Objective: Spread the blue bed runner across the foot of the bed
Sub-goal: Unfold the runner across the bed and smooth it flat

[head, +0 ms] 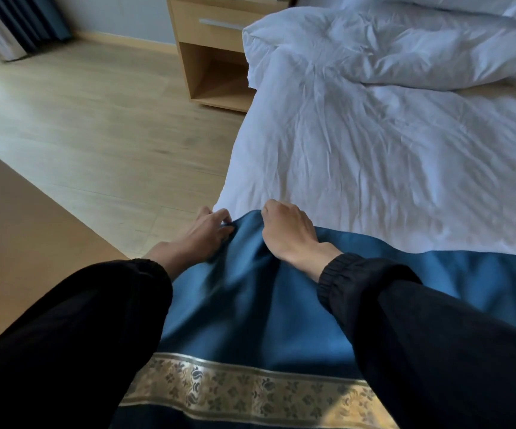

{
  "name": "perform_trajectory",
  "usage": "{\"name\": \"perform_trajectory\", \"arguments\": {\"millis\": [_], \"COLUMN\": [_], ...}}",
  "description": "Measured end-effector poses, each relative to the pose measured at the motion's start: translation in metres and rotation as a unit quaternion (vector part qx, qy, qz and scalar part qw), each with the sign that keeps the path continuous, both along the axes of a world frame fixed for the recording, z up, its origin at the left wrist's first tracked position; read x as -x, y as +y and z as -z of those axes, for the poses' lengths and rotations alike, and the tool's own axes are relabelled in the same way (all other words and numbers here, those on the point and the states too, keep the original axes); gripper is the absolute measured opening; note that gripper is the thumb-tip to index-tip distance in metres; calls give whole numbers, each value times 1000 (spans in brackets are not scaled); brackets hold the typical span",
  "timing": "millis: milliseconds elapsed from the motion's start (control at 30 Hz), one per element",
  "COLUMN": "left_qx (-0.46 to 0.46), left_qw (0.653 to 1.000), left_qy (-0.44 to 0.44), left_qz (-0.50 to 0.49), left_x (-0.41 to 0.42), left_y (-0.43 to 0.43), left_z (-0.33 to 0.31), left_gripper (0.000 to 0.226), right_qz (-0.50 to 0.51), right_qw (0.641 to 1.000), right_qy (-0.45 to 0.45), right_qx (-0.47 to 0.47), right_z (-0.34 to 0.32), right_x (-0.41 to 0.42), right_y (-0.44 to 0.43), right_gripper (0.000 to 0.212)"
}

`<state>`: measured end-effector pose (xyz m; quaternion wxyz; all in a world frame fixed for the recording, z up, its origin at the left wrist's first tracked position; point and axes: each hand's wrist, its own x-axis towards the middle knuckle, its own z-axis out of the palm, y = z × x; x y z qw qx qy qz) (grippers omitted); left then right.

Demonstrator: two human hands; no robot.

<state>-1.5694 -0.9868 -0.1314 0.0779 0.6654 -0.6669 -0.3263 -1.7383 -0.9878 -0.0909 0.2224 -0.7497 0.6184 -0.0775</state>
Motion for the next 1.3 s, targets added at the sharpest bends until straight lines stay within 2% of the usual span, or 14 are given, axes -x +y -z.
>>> {"name": "perform_trajectory", "arguments": {"millis": [133, 300, 400, 467, 567, 633, 733, 900, 1100, 1200, 1300], "left_qx": [55, 146, 99, 46, 7, -11, -11, 30, 75, 89, 110], "left_qw": [998, 982, 989, 996, 999, 999, 998, 998, 996, 995, 992], "left_qy": [3, -44, -60, -51, -11, 11, 30, 30, -37, -38, -62], "left_qz": [-17, -111, -95, -62, -35, -31, -47, -47, 16, 31, 26], "left_x": [-13, -22, -28, -31, -25, -18, -8, -3, -4, -7, -8], "left_y": [-8, -28, -30, -18, 11, 33, 64, 127, 207, 243, 281], "left_z": [2, -16, -6, 6, 17, 25, 31, 15, -5, -11, -20], "left_gripper": [10, 16, 20, 34, 51, 57, 62, 64, 69, 61, 44], "right_qz": [-23, -28, -49, -72, -118, -135, -142, -152, -191, -220, -222], "right_qw": [999, 999, 997, 995, 986, 981, 979, 980, 976, 969, 967], "right_qy": [39, -28, -12, 31, 119, 137, 146, 121, 82, 76, 63], "right_qx": [-4, 0, -50, -63, -23, 22, 30, 40, 65, 80, 108], "right_z": [6, 9, 16, 24, 32, 36, 40, 35, 34, 29, 21], "right_x": [-2, -18, -17, -10, -8, -11, -14, -13, -18, -18, -16], "right_y": [-7, -20, -21, -13, 10, 30, 58, 107, 182, 218, 260], "right_gripper": [17, 13, 19, 25, 52, 58, 62, 59, 48, 46, 34]}}
